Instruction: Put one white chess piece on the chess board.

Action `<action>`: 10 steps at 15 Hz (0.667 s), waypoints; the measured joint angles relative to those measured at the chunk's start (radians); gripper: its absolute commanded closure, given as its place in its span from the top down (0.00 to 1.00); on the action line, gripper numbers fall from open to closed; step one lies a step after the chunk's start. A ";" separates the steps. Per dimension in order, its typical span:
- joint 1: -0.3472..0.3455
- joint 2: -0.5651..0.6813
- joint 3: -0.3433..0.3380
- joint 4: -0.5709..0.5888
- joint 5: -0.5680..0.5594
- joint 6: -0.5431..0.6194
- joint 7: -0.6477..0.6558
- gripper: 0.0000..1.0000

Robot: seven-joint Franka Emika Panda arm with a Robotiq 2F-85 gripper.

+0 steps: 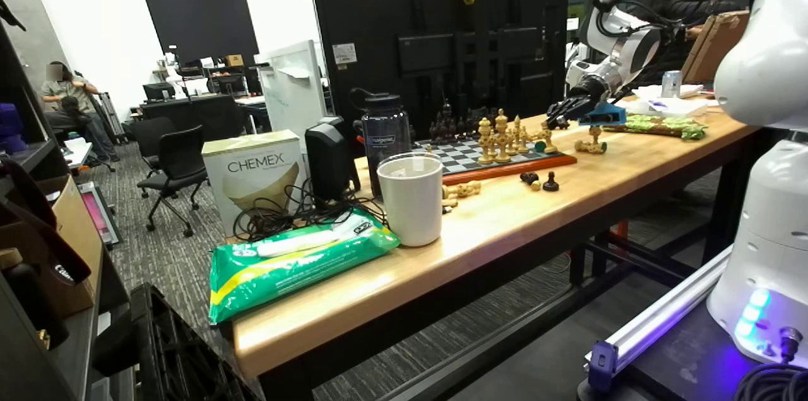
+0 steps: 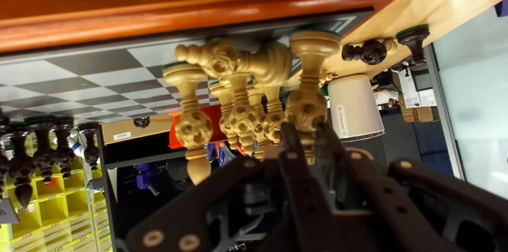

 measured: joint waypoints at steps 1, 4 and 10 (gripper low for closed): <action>0.000 0.000 0.000 0.000 0.000 0.000 0.000 0.47; 0.000 0.000 0.000 0.000 -0.006 0.003 0.000 0.66; 0.000 0.000 0.000 0.000 -0.010 0.012 0.000 1.00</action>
